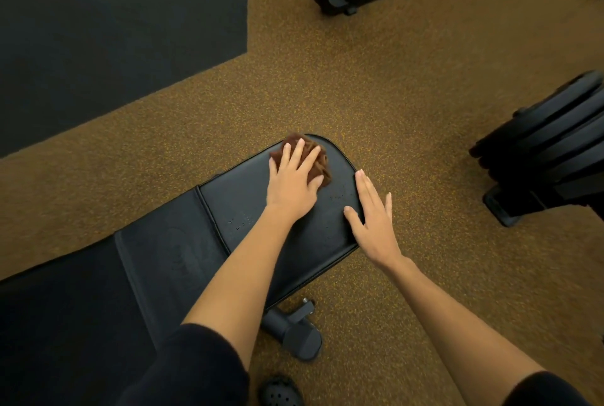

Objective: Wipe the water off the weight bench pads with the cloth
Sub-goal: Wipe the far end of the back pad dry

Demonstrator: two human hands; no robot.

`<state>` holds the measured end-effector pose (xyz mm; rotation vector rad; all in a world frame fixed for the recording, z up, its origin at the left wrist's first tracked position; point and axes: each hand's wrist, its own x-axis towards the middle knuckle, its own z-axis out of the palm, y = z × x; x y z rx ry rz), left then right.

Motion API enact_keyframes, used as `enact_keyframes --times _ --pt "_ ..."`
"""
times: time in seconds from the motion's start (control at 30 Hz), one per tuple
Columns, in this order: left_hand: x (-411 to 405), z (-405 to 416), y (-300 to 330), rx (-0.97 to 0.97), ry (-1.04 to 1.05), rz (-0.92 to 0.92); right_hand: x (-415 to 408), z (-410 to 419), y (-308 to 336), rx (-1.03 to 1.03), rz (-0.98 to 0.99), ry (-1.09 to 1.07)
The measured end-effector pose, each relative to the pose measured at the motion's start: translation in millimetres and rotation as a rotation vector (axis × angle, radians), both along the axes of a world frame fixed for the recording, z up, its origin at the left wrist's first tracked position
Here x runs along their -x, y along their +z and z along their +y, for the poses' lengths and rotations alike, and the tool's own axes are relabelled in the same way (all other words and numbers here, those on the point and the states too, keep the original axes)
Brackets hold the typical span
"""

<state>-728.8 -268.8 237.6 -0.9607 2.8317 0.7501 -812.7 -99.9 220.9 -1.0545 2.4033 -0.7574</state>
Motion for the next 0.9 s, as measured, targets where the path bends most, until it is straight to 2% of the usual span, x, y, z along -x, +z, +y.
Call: enact_keyframes --times 0.07,0.13,0.37,0.43,0.57,0.63,0.73,0.9 --pt "17 5 5 -0.027 0.045 -0.028 0 -1 1 0.015 -0.029 -0.015" --pt "27 5 8 -0.022 0.005 -0.036 0 -3 0 0.025 -0.047 -0.029" --pt "-15 -1 0 0.04 -0.383 0.057 -2 -5 1 0.048 -0.104 -0.072" --pt "-19 -9 -2 0.05 -0.352 0.06 -1 -6 2 0.042 -0.111 -0.068" --pt "6 -6 5 -0.041 -0.042 0.023 2 -2 1 0.039 -0.105 -0.051" --pt "21 0 8 -0.068 0.019 -0.031 1 -3 0 0.04 -0.106 -0.052" --pt "32 2 11 -0.048 -0.057 -0.075 0 -4 0 0.053 -0.114 -0.063" --pt "23 14 12 0.014 -0.319 -0.052 0 -4 0 0.089 -0.145 -0.087"
